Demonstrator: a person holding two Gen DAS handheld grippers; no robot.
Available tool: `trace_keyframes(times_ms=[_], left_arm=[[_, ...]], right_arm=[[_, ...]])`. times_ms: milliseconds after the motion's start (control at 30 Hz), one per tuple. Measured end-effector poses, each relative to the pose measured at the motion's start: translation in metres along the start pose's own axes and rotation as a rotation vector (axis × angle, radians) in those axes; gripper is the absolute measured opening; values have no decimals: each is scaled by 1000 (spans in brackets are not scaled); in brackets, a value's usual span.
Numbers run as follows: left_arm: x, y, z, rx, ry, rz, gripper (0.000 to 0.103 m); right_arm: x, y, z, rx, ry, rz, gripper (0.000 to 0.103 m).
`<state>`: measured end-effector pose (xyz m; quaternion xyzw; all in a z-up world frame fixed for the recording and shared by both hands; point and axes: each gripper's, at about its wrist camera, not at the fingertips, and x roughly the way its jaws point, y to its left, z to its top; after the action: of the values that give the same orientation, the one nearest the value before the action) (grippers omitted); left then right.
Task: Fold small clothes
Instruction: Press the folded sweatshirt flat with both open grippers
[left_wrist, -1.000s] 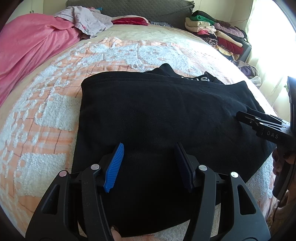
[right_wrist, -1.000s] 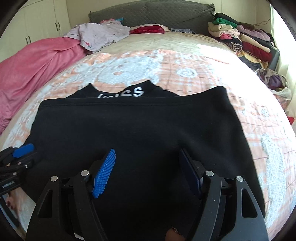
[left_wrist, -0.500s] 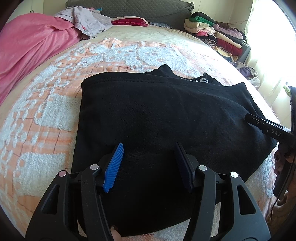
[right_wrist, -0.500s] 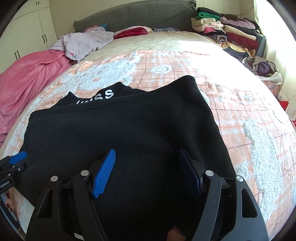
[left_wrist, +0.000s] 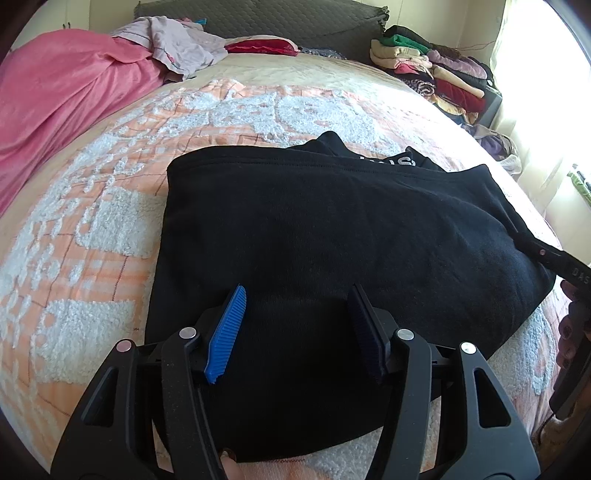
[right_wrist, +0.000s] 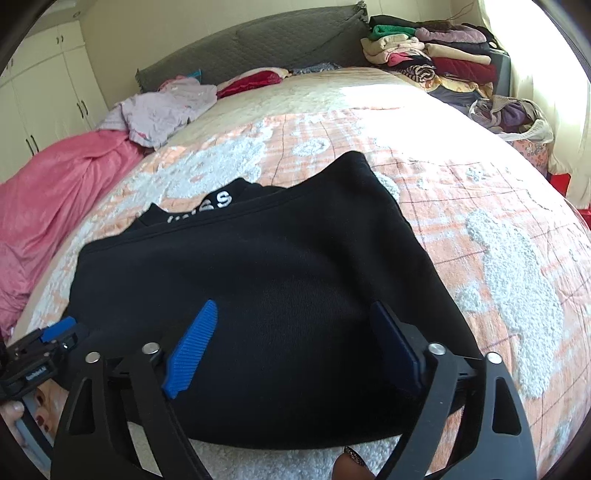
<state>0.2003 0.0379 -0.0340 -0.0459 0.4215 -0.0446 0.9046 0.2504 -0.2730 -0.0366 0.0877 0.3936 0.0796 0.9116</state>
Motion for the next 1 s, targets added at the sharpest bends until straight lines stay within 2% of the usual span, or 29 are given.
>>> trace_keyframes(times_ms=[367,400,433,567,633,867,1000], left_arm=[[-6,-3,-4,-6,-11,18,52],[-7,-3,-4,-8,-12,18,52],[-8,-3,-4,-8,-13,19,52],[-13,-3,-5,-15,-19,20,54],[-16,-3,-6,-23,-20,11,60],[-32,-8,-9,-15,-30,-6,67],[-45,-9,-10,-9,-47,-9,76]], right_arm=[[-41,3,-9,14,-91,-12,92],[-44,3,-9,15,-97,-9,92],[-46,3,-10,16,-102,-9,98],[-55,6,-13,6,-121,4,98],[-60,7,-14,2,-129,15,98],[-74,14,-17,-10,-153,23,98],[-82,17,-20,-17,-165,36,98]])
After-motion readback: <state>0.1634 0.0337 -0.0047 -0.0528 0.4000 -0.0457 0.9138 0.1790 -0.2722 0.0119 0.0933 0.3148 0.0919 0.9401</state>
